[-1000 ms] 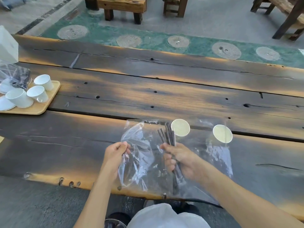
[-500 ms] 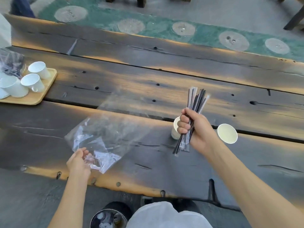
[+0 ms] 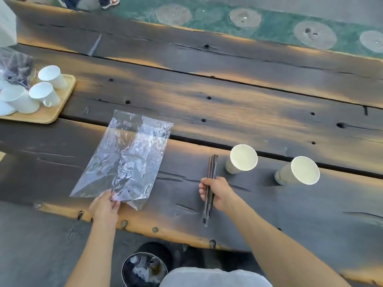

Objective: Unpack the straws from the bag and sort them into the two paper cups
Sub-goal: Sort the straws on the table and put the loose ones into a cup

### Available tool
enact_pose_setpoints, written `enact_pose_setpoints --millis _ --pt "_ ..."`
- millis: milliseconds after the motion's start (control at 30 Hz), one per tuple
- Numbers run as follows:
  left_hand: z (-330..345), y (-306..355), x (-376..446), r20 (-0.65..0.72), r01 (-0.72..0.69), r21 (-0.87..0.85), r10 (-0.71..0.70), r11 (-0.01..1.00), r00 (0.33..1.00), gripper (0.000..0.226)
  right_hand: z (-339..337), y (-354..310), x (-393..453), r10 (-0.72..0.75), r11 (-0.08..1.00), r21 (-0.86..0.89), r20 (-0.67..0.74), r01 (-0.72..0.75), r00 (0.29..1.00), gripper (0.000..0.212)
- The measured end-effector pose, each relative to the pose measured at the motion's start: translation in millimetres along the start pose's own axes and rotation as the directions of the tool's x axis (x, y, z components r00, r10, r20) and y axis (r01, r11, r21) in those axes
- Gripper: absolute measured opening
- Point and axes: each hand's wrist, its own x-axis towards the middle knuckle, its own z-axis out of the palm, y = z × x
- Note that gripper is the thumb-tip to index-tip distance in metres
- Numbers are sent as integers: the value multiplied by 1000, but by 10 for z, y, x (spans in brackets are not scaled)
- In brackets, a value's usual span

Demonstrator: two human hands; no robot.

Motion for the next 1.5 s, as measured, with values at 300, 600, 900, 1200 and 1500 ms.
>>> enact_pose_setpoints --millis 300,600,900,1200,1500 --pt "-168 -121 98 -218 -27 5 27 1000 975 14 50 248 246 54 998 -10 -112 -56 992 12" --pt "-139 -286 -304 -378 -385 211 438 899 815 21 -60 296 232 41 999 -10 -147 -43 988 25" --pt "549 -1074 -875 599 -644 676 243 358 763 20 -334 494 208 -153 968 -241 -315 77 937 32" --pt "1026 -1269 -937 569 -608 775 229 173 790 34 -741 775 23 -198 957 -278 -434 78 879 30" --pt "1056 -1099 -774 636 -640 768 129 -17 761 23 -907 522 136 -531 690 -710 -366 140 764 18"
